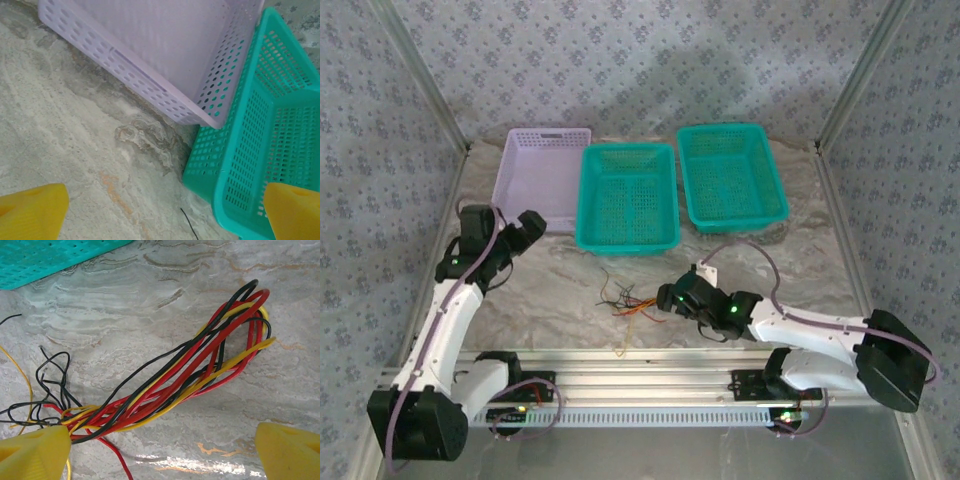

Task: Untangle the cables

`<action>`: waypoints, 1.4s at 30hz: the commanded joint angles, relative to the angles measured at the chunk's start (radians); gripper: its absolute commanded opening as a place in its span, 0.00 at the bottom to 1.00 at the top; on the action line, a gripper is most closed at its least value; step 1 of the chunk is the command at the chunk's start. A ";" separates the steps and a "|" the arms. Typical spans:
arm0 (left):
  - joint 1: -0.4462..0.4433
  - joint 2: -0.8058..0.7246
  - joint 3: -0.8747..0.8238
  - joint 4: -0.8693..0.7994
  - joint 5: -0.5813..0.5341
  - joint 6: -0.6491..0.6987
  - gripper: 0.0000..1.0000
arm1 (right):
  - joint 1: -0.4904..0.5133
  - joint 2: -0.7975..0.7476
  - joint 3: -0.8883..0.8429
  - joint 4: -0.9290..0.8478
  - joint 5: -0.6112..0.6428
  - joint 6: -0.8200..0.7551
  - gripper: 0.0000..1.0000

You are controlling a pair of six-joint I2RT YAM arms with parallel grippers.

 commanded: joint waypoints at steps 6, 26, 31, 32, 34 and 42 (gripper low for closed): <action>-0.145 0.070 0.101 -0.101 -0.148 0.077 1.00 | -0.031 0.054 0.058 -0.059 -0.009 0.050 0.92; -0.219 0.103 0.091 -0.083 -0.144 0.085 1.00 | -0.129 0.183 0.112 0.015 -0.010 0.029 0.82; -0.240 0.107 0.081 -0.074 -0.140 0.090 1.00 | -0.135 0.252 0.157 0.046 -0.021 0.008 0.79; -0.243 0.109 0.078 -0.071 -0.139 0.089 1.00 | -0.137 0.272 0.170 0.051 -0.028 0.006 0.77; -0.246 0.113 0.073 -0.064 -0.131 0.085 1.00 | -0.137 0.303 0.191 0.053 -0.038 0.005 0.72; -0.276 0.117 0.062 -0.047 -0.106 0.078 1.00 | -0.137 0.338 0.216 0.046 -0.038 0.002 0.43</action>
